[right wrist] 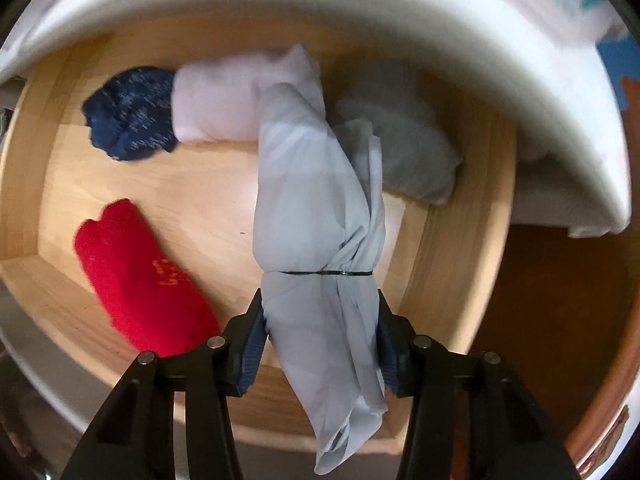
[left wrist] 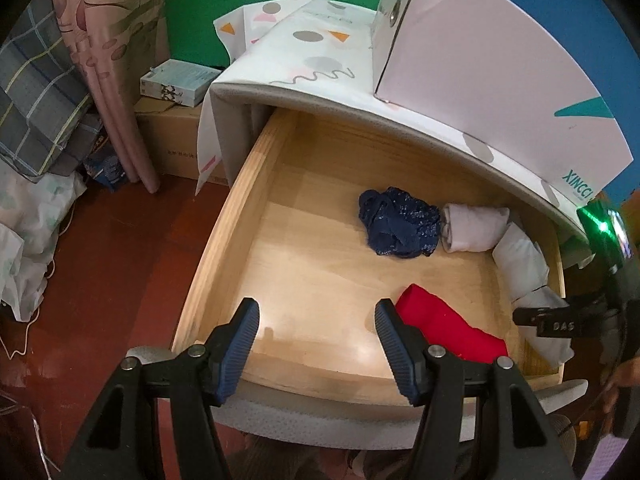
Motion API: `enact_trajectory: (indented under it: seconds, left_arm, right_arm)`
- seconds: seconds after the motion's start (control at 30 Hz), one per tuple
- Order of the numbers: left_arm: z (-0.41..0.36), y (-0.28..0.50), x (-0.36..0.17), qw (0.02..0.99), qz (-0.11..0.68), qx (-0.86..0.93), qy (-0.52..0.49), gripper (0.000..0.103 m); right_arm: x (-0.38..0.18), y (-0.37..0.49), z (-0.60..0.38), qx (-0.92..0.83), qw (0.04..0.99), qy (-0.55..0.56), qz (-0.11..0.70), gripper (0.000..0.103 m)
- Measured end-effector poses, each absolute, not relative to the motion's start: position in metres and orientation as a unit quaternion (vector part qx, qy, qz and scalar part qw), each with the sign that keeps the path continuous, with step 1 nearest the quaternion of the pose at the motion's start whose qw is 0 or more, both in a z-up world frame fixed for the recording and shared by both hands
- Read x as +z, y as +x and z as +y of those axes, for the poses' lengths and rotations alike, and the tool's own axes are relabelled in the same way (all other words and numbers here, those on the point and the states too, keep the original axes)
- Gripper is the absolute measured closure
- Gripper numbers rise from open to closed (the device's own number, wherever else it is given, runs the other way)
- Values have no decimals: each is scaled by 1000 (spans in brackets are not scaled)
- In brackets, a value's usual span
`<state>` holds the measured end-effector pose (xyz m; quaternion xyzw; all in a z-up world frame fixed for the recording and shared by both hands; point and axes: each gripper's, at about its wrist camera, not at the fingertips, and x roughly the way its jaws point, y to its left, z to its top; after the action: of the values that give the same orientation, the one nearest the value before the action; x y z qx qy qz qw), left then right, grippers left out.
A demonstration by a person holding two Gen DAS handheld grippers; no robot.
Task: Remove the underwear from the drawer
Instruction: 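Return the left gripper to the drawer while the right gripper lifts the tied bundle, then carry the pale blue tied bundle into the white box and open the right gripper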
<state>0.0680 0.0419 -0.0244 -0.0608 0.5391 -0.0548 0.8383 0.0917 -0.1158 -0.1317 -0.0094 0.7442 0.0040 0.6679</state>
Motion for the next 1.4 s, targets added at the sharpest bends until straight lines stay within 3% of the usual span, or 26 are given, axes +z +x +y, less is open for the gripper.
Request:
enact_trajectory:
  seconds: [0.47, 0.8, 0.97, 1.4]
  left_arm:
    - [48, 70, -24, 835, 541, -62, -76, 41]
    - [53, 70, -28, 832, 545, -51, -84, 41]
    - [53, 70, -29, 832, 547, -49, -84, 41]
    - [49, 68, -26, 839, 538, -47, -66, 41]
  right_arm:
    - [-86, 56, -115, 63, 648, 0, 759, 59]
    - [-17, 17, -129, 90, 750, 71, 652, 59]
    - [48, 24, -133, 92, 790, 93, 599, 59]
    - [165, 124, -163, 25, 878, 63, 475, 59]
